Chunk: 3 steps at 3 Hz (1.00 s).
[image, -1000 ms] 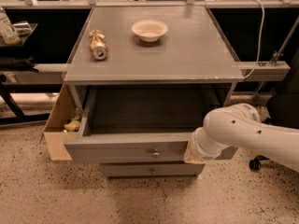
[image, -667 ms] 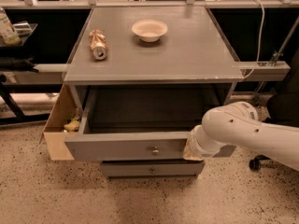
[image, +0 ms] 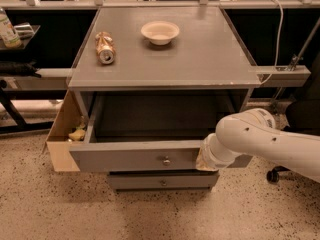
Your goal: Close top drawer
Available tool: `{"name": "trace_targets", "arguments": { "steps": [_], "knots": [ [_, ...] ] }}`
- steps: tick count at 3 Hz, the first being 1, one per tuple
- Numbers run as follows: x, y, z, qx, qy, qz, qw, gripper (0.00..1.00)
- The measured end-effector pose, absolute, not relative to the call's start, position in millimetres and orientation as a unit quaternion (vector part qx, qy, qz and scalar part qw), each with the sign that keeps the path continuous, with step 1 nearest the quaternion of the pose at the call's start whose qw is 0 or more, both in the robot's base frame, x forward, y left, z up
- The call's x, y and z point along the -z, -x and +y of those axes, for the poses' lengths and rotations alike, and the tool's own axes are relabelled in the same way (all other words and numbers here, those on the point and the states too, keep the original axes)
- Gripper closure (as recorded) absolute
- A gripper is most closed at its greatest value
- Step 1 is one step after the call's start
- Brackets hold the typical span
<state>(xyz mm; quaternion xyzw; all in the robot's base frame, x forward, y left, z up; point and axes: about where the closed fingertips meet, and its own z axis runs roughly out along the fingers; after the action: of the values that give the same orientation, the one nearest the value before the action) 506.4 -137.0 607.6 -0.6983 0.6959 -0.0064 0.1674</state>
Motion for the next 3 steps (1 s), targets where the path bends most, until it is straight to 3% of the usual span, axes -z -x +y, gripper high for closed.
{"name": "trace_targets", "arguments": {
  "steps": [2,3],
  "knots": [
    [-607.5,-506.4,-137.0,0.006,0.698,0.696,0.167,0.35],
    [-607.5,-506.4,-136.9,0.006,0.698,0.696,0.167,0.04]
  ]
}}
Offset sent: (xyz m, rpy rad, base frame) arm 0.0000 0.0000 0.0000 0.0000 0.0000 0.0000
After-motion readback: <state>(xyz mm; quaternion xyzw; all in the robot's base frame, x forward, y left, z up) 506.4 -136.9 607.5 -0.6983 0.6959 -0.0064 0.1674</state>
